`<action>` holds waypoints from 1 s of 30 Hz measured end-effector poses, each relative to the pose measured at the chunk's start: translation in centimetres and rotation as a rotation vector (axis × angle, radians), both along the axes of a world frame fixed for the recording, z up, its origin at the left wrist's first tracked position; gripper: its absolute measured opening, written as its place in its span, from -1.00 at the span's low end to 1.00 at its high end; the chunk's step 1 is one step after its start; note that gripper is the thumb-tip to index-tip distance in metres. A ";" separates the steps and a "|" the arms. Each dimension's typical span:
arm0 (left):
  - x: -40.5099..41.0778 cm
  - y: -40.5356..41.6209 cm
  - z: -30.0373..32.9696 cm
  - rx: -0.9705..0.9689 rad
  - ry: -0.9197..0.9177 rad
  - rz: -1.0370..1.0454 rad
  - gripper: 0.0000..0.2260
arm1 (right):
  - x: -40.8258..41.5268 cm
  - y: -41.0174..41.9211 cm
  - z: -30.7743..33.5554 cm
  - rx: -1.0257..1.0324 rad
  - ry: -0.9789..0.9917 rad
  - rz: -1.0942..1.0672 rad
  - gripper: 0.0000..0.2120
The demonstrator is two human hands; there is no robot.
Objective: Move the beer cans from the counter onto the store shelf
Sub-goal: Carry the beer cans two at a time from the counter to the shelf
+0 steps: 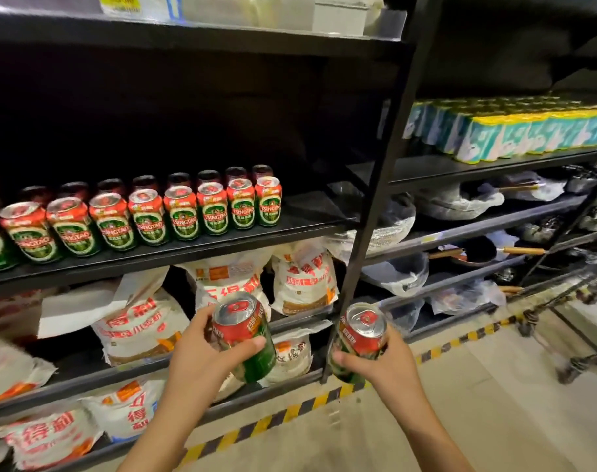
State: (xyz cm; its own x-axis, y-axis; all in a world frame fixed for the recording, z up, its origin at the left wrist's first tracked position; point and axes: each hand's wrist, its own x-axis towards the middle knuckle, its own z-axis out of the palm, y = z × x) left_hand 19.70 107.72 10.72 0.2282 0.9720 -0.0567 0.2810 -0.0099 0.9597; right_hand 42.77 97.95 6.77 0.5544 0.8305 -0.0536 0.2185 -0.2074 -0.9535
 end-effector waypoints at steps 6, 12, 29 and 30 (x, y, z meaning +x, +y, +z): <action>3.6 7.5 0.8 0.057 0.039 -0.009 -0.48 | 3.0 9.0 0.4 0.002 0.023 0.051 -0.40; 8.6 15.4 2.5 0.118 0.098 -0.101 -0.46 | 6.8 16.9 1.2 0.015 0.008 0.018 -0.36; 20.9 30.4 8.8 0.375 0.212 -0.260 -0.45 | 15.7 31.2 3.3 0.054 -0.068 0.066 -0.34; 21.3 31.4 8.9 0.359 0.217 -0.266 -0.45 | 16.1 31.9 3.5 0.059 -0.067 0.072 -0.34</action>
State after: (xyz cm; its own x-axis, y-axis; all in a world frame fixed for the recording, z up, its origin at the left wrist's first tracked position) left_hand 41.00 139.14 19.65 0.4911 0.8485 0.1973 0.4168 -0.4278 0.8021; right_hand 58.91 129.89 10.27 0.4936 0.8691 0.0317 0.2950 -0.1330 -0.9462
